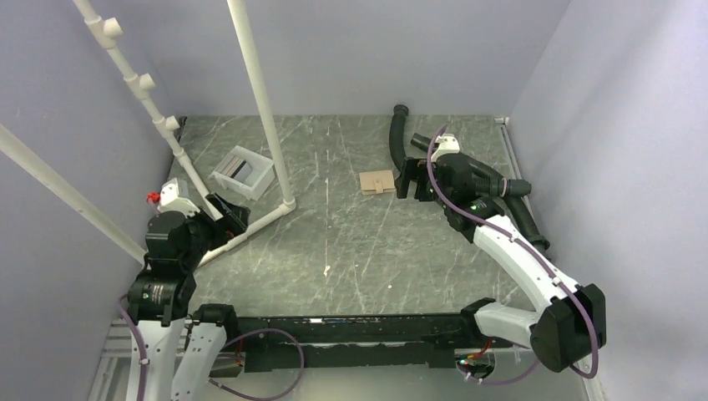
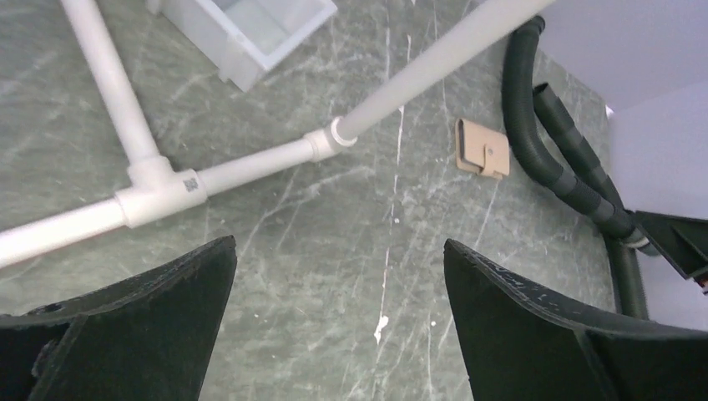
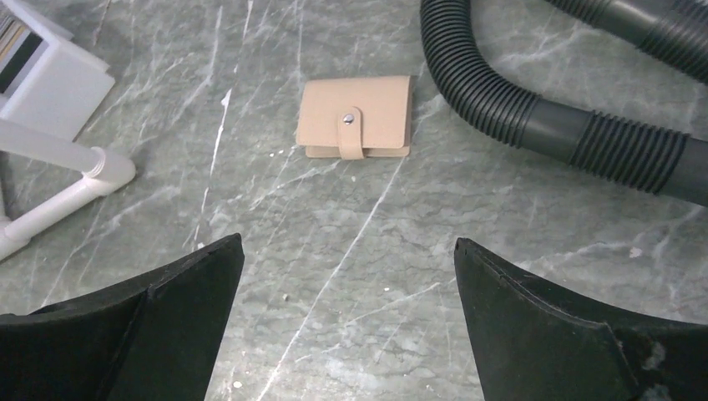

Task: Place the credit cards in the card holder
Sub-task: Move the card holder to the center of the board.

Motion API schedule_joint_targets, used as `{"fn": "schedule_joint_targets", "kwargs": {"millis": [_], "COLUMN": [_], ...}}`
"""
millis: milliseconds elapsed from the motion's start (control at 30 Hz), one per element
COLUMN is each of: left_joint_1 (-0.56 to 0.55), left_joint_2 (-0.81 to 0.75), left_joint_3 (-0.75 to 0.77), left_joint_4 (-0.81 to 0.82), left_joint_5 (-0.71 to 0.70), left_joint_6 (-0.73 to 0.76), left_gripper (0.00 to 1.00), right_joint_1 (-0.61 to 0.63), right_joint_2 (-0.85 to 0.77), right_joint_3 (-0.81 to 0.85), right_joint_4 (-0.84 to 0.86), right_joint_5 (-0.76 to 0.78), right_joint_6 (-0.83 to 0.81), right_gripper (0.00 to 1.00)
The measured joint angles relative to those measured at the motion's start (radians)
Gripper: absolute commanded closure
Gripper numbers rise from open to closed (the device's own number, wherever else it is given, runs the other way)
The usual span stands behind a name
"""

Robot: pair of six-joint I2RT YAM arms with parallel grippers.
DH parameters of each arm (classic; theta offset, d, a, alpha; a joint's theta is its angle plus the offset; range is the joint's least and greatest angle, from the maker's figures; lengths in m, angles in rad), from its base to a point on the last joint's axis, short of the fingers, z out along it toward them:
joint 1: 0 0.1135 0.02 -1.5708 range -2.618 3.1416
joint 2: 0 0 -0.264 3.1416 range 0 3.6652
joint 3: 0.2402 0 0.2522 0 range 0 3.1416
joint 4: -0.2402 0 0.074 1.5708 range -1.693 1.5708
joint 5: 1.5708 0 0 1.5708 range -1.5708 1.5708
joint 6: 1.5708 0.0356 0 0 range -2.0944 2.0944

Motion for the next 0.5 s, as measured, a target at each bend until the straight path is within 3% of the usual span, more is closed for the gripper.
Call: {"fn": "schedule_joint_targets", "kwargs": {"millis": [133, 233, 433, 500], "left_joint_1": [0.000, 0.000, -0.002, -0.012], "left_joint_2": [0.025, 0.094, 0.239, 0.253], "left_joint_3": [-0.041, -0.053, -0.091, -0.117], "left_joint_4": [0.022, 0.057, 0.141, 0.156], "left_joint_5": [0.109, 0.236, 0.521, 0.585], "left_joint_6": [-0.004, -0.001, 0.005, 0.003], "left_gripper": [0.01, 0.01, 0.01, 0.00], "right_joint_1": [0.000, 0.003, 0.033, 0.042], "right_joint_2": [0.047, 0.195, 0.606, 0.723], "right_joint_3": [0.005, 0.090, 0.421, 0.544], "right_joint_4": [0.021, 0.032, 0.000, -0.039], "right_joint_5": [-0.061, -0.159, -0.285, -0.282], "right_joint_6": [0.000, 0.001, -0.072, -0.122], "right_gripper": [0.00, 0.00, 0.00, 0.05]}}
